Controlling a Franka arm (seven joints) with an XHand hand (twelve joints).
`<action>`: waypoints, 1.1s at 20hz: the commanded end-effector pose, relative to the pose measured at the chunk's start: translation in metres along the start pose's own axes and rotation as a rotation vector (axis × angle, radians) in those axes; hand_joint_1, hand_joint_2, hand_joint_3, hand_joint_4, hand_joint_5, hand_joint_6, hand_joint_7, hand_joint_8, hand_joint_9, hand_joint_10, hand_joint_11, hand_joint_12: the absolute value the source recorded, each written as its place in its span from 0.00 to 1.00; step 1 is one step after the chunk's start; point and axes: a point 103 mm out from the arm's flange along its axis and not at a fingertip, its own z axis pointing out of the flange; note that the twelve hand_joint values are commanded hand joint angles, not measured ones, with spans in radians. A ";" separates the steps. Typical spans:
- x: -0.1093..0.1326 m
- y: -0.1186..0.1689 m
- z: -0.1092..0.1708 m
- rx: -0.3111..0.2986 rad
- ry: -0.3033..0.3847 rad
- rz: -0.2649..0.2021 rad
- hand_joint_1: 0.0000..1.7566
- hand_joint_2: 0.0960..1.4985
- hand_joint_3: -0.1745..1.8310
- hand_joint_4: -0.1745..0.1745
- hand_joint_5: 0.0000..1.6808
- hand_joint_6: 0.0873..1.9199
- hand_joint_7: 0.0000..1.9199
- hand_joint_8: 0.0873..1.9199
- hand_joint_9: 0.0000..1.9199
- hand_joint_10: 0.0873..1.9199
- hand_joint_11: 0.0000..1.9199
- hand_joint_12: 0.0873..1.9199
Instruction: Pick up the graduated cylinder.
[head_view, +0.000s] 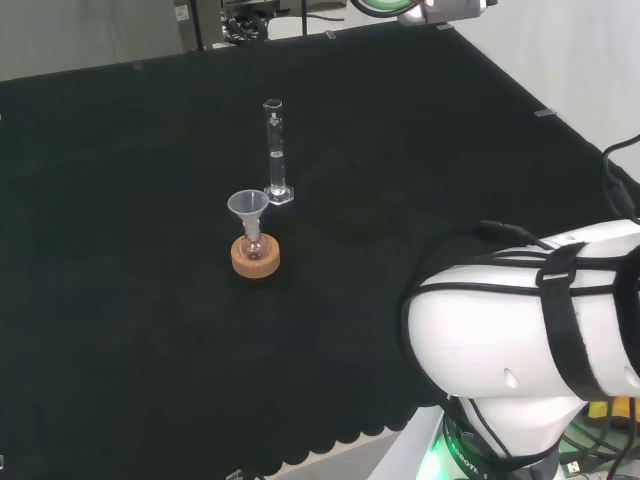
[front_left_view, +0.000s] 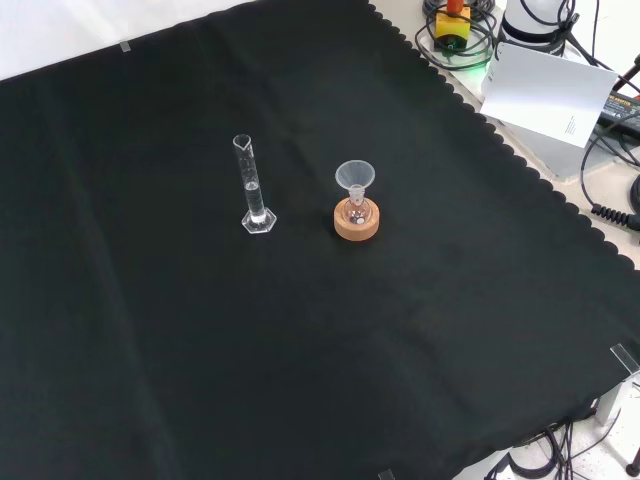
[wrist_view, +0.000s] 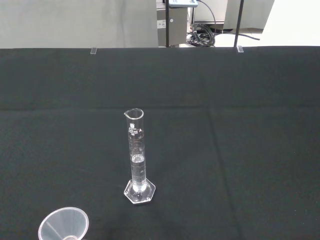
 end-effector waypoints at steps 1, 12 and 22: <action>0.000 0.000 0.000 -0.010 -0.006 0.000 0.00 0.75 0.35 0.46 0.13 0.08 0.01 0.23 0.07 0.30 0.01 0.63; -0.005 0.004 0.008 -0.009 -0.017 0.022 0.00 0.80 0.27 0.46 0.17 0.00 0.01 0.23 0.07 0.29 0.00 0.65; -0.036 0.041 0.046 0.013 0.063 0.049 0.00 0.81 0.26 0.46 0.18 0.00 0.02 0.23 0.08 0.29 0.00 0.66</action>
